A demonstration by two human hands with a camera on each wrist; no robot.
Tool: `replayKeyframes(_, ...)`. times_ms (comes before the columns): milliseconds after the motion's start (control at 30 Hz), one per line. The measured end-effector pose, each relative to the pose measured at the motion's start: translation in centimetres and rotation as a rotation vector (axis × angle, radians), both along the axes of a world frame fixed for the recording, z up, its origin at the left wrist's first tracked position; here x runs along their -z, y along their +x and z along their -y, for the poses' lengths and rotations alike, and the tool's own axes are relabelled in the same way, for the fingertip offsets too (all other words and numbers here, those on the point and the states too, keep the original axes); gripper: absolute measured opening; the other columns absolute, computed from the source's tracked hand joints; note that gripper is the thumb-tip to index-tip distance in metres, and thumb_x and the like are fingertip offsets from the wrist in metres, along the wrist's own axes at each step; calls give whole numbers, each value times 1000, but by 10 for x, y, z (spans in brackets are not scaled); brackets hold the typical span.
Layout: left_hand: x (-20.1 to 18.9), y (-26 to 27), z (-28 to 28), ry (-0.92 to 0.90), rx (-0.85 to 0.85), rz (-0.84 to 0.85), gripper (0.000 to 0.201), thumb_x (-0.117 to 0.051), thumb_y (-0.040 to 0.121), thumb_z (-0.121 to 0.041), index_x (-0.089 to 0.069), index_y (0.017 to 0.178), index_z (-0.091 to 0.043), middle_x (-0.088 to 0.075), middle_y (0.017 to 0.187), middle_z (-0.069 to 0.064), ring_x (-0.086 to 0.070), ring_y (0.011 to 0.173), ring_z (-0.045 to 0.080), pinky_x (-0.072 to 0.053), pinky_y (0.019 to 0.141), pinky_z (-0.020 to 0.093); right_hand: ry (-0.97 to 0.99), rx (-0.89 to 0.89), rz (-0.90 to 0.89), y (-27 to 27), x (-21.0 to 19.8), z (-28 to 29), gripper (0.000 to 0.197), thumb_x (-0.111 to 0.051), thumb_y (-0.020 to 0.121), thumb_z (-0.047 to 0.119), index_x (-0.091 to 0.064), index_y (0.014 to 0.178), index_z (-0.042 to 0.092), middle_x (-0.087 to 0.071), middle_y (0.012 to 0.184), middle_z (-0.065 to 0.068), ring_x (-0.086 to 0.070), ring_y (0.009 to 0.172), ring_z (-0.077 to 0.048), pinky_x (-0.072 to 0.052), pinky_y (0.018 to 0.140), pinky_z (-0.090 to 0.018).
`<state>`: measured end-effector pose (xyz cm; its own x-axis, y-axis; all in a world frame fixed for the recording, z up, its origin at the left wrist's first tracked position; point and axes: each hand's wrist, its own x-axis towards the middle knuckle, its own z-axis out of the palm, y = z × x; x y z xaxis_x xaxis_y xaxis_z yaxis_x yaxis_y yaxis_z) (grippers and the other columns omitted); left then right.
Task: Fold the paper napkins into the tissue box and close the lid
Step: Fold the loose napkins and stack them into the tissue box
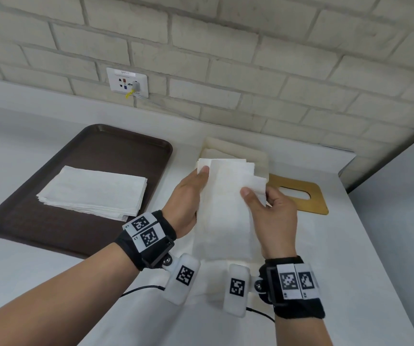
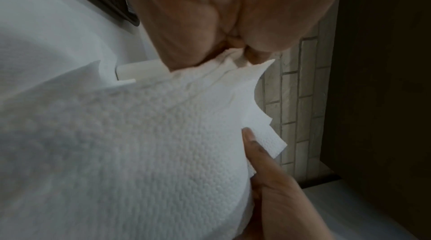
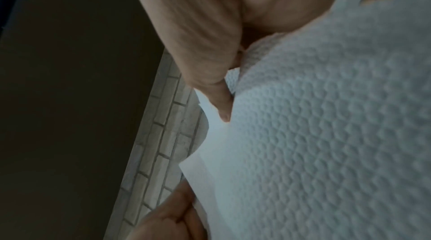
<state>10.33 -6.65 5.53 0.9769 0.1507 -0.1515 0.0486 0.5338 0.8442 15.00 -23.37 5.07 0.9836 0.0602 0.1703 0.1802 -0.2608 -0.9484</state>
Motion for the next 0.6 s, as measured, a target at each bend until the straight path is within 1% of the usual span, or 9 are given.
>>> replayKeyframes(67, 0, -1, 1, -5, 42, 19, 45, -34, 112, -40, -62, 135, -13, -74, 128, 7, -69, 122, 23, -56, 102, 36, -11, 19, 0, 1, 3, -1, 8, -79, 88, 31, -76, 86, 24, -76, 81, 8, -70, 83, -22, -58, 84, -48)
replayKeyframes(133, 1, -1, 3, 46, 48, 37, 38, -42, 111, -34, -61, 136, -13, -74, 127, 8, -70, 119, 25, -58, 99, 37, -15, 30, -1, 1, 4, -2, 9, -79, 88, 32, -75, 86, 24, -76, 81, 9, -71, 83, -23, -58, 83, -50)
replayKeyframes(200, 5, 1, 4, 105, 30, 41, 32, -47, 110, -24, -59, 138, -12, -74, 127, 10, -71, 117, 29, -58, 97, 42, 12, 50, -9, 1, 3, -2, 7, -81, 87, 30, -75, 87, 25, -77, 85, 10, -73, 84, -19, -59, 85, -49)
replayKeyframes(300, 9, 3, 4, 148, 12, 45, 31, -45, 111, -20, -58, 138, -10, -73, 127, 12, -71, 117, 31, -57, 100, 47, 70, 73, -19, 0, 3, -2, 12, -83, 85, 25, -72, 91, 23, -79, 90, 10, -75, 89, -10, -60, 89, -44)
replayKeyframes(367, 9, 3, 5, 155, 9, 48, 32, -42, 112, -19, -58, 137, -9, -73, 127, 13, -71, 117, 31, -57, 101, 46, 71, 71, -14, -2, 4, -1, 13, -83, 86, 25, -71, 91, 23, -79, 90, 9, -75, 89, -9, -60, 89, -43)
replayKeyframes(500, 9, 3, 5, 160, -8, 41, 32, -40, 113, -18, -59, 137, -9, -73, 127, 11, -71, 118, 29, -57, 100, 44, 23, 83, 4, -1, 6, 4, 11, -81, 87, 30, -73, 88, 23, -78, 87, 10, -74, 87, -13, -59, 87, -46)
replayKeyframes(567, 9, 4, 4, 147, -28, 26, 33, -40, 113, -18, -59, 138, -9, -73, 128, 10, -70, 119, 29, -57, 100, 43, -23, 113, 40, -1, 4, 12, 20, -79, 88, 36, -71, 84, 18, -75, 82, 5, -70, 81, -19, -58, 82, -48)
replayKeyframes(600, 10, 4, 3, 141, -35, 19, 33, -39, 113, -18, -59, 139, -9, -73, 129, 10, -70, 119, 28, -57, 101, 44, -45, 129, 68, -1, 2, 19, 27, -78, 89, 37, -69, 81, 13, -72, 79, 2, -67, 76, -22, -58, 78, -46)
